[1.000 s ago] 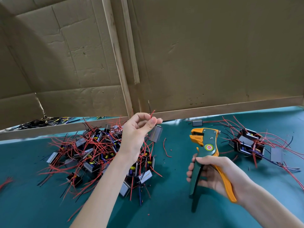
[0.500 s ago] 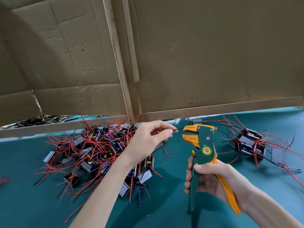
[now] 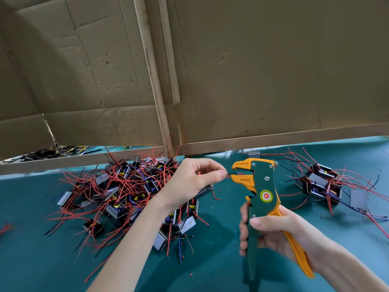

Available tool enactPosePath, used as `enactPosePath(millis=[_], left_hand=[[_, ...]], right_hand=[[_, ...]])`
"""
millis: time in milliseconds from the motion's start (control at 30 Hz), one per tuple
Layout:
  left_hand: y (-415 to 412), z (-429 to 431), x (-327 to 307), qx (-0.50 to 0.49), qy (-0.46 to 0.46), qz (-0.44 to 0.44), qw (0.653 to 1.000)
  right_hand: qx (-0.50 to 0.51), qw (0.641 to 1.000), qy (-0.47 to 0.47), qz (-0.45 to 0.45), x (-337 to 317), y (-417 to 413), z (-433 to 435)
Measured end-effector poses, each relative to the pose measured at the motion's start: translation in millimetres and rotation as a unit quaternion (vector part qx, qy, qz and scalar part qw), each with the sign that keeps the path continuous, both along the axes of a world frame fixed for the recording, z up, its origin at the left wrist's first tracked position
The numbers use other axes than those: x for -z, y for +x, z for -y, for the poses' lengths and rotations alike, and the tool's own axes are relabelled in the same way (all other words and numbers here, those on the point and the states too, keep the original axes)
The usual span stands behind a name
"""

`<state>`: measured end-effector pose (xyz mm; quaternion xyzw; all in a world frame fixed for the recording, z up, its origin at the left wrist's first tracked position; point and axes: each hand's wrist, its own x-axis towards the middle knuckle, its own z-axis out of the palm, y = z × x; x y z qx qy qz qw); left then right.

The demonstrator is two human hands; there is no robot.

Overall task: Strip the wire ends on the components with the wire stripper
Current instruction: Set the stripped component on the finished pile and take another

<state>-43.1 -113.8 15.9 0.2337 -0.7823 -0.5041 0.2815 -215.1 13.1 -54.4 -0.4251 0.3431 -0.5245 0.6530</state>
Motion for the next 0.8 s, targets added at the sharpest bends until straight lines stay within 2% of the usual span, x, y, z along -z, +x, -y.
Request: enactPosePath(millis=[167,300,533,600,667,800], left_hand=[[1,0,-3,0.024,0.005,0.008,1.000],[5,4,-2,0.026,0.010,0.018,0.999],[3,10,5,0.042,0.030,0.016,0.999],[-5,11,17,0.027,0.044,0.012,0.999],[-12,12,31,-0.001,0.064,-0.008,0.998],[-22,15,63,-0.089,-0.061,0.082,0.991]], right_hand=[[0.005,1.000,-0.003,-0.013,0,1,-2],[0.032,0.998,-0.004,-0.056,-3,6,-8],[0.162,0.981,0.029,-0.107,0,24,-10],[0.174,0.980,0.046,-0.089,4,23,-6],[0.162,0.985,0.056,-0.025,4,16,0],[0.204,0.977,0.063,0.027,4,-2,9]])
